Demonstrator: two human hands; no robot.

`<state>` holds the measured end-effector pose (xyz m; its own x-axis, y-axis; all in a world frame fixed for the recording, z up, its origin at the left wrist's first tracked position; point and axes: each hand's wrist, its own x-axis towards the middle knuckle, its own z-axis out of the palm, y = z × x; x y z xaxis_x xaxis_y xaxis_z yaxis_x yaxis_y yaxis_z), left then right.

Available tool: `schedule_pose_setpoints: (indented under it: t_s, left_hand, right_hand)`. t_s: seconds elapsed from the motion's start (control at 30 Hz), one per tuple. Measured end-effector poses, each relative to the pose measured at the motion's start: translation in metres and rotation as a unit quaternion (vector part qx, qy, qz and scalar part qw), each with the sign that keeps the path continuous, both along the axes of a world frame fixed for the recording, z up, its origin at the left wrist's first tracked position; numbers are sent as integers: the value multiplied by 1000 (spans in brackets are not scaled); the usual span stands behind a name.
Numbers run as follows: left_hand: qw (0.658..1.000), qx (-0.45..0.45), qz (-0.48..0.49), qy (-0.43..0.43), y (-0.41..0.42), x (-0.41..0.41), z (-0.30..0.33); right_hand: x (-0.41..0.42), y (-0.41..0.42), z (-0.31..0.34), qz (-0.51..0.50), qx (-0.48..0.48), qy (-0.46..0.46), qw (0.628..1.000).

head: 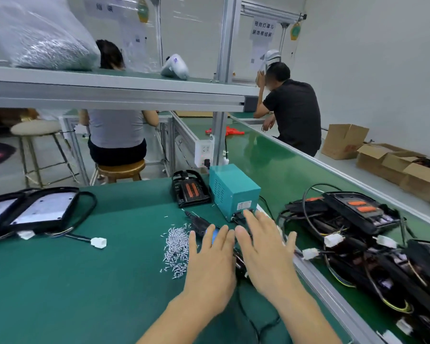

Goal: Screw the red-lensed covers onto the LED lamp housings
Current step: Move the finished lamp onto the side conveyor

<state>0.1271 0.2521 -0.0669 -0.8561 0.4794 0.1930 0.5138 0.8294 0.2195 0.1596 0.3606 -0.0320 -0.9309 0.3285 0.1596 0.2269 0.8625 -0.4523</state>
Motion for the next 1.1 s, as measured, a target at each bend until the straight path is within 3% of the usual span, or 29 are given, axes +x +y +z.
schedule_pose_setpoints:
  t_s: [0.6,0.93,1.03,1.1]
  left_hand:
    - [972,17,234,-29,-171,-71,-19]
    - [935,-64,345,53,-276,-104,-22]
    - [931,-88,349,66,-295,-116,-24]
    - [932,-110,339,67,-304,-124,-26]
  right_hand:
    - [-44,-141,-48,221,66,-87,969]
    - [-50,-193,-82,279,119,-112,946]
    - [-50,-198,-88,281,141,-97,944]
    - [-45,-201,-86,268,161,-15,950]
